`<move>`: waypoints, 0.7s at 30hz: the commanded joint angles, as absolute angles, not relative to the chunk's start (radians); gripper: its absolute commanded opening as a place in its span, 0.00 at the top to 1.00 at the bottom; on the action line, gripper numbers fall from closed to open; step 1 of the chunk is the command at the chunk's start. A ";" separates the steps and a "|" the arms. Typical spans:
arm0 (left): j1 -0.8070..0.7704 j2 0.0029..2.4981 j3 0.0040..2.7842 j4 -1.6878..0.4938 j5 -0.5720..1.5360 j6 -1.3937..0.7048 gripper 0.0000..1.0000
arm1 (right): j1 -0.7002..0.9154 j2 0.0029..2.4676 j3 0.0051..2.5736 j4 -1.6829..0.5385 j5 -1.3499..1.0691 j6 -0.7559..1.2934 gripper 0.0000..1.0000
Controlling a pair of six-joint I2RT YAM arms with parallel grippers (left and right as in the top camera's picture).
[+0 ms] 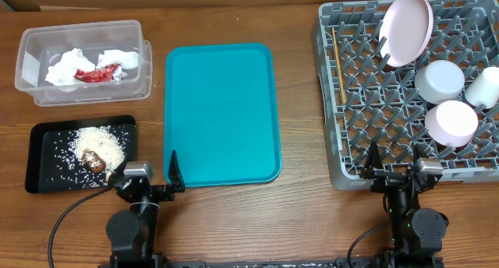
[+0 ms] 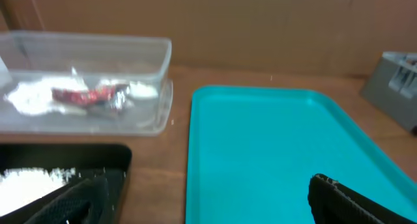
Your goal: Sort waste into correct bins and load items into the dishwasher
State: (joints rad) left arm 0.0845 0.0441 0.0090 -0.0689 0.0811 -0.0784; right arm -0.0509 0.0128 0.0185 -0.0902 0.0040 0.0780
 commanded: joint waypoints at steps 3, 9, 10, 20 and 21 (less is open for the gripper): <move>0.078 0.003 0.005 -0.074 0.055 -0.086 0.00 | -0.048 0.003 0.008 -0.084 0.006 0.075 0.00; 0.078 0.004 0.005 -0.074 0.055 -0.086 0.00 | -0.048 0.003 0.008 -0.084 0.006 0.075 0.00; 0.078 0.004 0.005 -0.074 0.055 -0.086 0.00 | -0.048 0.003 0.008 -0.084 0.006 0.075 0.00; 0.078 0.004 0.005 -0.074 0.055 -0.086 0.00 | -0.048 0.003 0.008 -0.084 0.006 0.075 0.00; 0.078 0.004 0.005 -0.074 0.055 -0.086 0.00 | -0.048 0.003 0.008 -0.084 0.006 0.075 0.00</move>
State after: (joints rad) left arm 0.0845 0.0166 0.0090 -0.0704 0.0696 -0.0784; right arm -0.0509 0.0128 0.0185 -0.0902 0.0044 0.0776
